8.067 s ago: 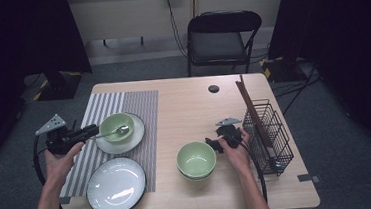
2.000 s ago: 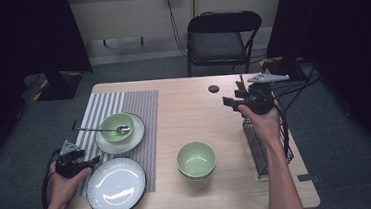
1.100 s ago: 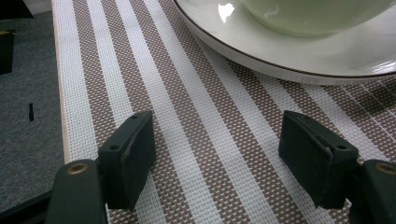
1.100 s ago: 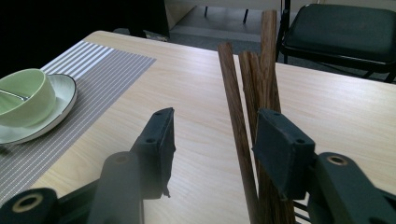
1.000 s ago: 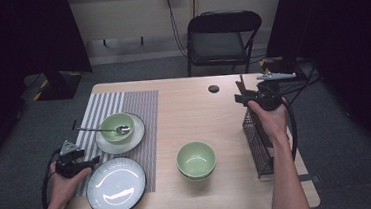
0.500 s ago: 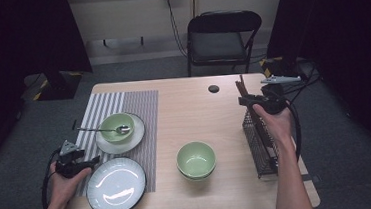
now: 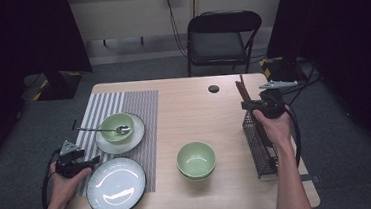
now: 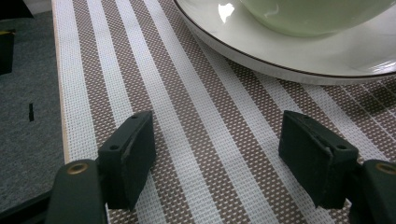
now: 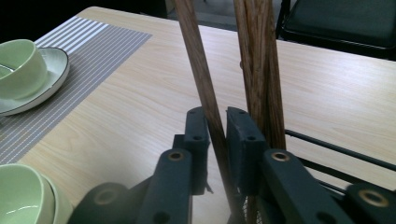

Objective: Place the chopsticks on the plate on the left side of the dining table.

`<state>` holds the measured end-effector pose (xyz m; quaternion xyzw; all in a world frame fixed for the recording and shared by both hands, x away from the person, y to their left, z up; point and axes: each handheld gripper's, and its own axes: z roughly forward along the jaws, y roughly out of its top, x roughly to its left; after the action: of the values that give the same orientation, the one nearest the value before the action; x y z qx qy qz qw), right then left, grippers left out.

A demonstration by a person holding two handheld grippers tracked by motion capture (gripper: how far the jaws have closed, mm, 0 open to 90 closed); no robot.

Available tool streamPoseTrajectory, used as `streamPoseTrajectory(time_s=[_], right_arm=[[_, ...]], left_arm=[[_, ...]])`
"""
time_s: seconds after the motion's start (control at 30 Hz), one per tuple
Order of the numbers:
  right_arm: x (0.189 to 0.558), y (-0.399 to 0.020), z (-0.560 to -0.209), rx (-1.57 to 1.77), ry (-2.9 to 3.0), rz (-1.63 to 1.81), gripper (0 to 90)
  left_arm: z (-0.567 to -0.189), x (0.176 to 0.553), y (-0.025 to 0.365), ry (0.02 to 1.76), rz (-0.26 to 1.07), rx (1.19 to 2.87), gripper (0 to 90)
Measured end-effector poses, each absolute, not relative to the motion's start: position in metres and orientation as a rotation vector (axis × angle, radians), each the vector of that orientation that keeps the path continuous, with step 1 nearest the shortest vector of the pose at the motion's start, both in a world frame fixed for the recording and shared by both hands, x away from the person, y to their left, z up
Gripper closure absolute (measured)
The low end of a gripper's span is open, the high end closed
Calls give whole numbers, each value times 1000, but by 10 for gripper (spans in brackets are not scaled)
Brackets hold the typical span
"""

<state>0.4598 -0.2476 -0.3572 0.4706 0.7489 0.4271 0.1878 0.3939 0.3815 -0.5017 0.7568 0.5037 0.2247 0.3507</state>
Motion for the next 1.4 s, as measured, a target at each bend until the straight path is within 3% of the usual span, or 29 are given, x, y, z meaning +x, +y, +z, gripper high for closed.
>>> streamPoseTrajectory(time_s=[1.4], right_arm=[[455,-249,-329,1181,1982,1404,832]], left_arm=[[-502,394,382,1304,582,1959,269]])
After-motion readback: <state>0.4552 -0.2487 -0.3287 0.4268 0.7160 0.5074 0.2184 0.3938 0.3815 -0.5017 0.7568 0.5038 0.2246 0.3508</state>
